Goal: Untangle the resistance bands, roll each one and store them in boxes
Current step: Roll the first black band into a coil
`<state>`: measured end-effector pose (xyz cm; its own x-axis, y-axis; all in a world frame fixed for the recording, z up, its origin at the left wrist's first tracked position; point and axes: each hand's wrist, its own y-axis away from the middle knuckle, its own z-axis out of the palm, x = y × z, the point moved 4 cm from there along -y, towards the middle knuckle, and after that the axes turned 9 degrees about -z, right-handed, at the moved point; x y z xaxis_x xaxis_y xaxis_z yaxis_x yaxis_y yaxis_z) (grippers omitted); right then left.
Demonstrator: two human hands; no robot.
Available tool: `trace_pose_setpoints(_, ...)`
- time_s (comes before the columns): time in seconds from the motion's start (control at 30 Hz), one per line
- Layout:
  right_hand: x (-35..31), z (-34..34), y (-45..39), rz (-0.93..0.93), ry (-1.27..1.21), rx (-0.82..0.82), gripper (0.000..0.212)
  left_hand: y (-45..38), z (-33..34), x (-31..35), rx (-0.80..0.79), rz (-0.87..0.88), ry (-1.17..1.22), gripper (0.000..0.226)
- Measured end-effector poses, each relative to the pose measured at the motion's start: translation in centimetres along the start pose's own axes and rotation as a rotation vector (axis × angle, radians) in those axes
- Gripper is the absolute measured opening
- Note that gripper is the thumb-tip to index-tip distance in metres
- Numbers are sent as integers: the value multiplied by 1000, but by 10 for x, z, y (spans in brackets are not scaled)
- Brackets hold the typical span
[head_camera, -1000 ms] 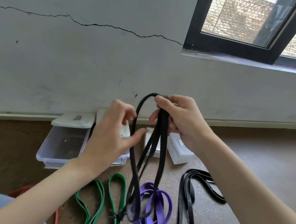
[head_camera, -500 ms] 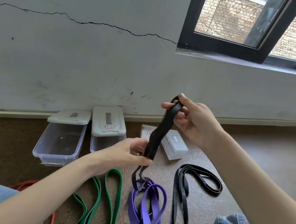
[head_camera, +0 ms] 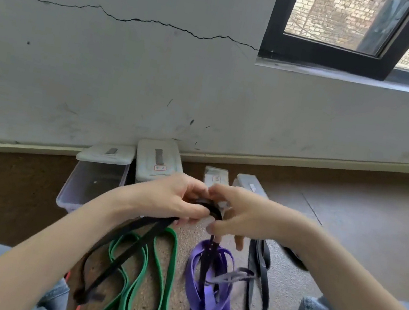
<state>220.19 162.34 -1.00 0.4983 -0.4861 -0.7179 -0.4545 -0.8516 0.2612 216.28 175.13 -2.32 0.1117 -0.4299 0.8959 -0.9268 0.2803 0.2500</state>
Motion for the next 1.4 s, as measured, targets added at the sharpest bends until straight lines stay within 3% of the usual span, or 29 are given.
trace_pose_setpoints(0.07, 1, 2, -6, -5, 11, 85, 7, 3, -8, -7, 6, -24, 113, 4)
trace_pose_setpoints(0.13, 0, -10, -8, -50, -12, 318, 12, 5, -14, -19, 11, -28, 108, 8)
trace_pose_setpoints(0.23, 0, -25, -8, -141, -103, 594, 20, 6, -3, -49, -71, -87, -84, 11)
trace_pose_setpoints(0.43, 23, -40, -8, -104, -280, 897, 17, 19, -18, -96, 91, -220, -155, 12)
trace_pose_setpoints(0.57, 33, -54, -3, -78, -234, 1028, 17, 28, -34, -112, 163, -291, -416, 16)
trace_pose_setpoints(0.6, 36, -57, -3, -32, -167, 978, 15, 30, -36, -114, 167, -319, -413, 17)
trace_pose_setpoints(0.67, 43, -54, -5, 161, 147, 618, 4, 31, -39, -111, 176, -335, -336, 19)
trace_pose_setpoints(0.73, 53, -36, -5, 330, 390, 201, 49, 25, -38, -94, 188, -305, -431, 22)
trace_pose_setpoints(0.77, 53, -27, -6, 321, 429, 99, 72, 20, -33, -84, 178, -285, -500, 22)
trace_pose_setpoints(0.83, 37, -6, -12, 117, 419, 42, 93, 9, -15, -66, 91, -216, -588, 23)
trace_pose_setpoints(0.9, 24, 16, -18, -68, 361, -23, 87, 1, 5, -52, -9, -158, -572, 25)
trace_pose_setpoints(1.03, 19, 29, -21, -142, 361, -35, 29, -5, 11, -38, -23, -126, -454, 17)
trace_pose_setpoints(1.1, 22, 21, -18, -114, 370, 35, 17, -1, 1, -41, -2, -146, -345, 13)
trace_pose_setpoints(1.27, 35, 11, -12, -53, 514, 109, 21, 10, -3, -50, 76, -144, -378, 9)
trace_pose_setpoints(1.37, 34, 21, -14, -87, 369, 50, 48, 12, 4, -39, 150, -51, -526, 18)
trace_pose_setpoints(1.4, 30, 25, -15, -135, 296, 46, 48, 12, 7, -33, 146, -16, -538, 21)
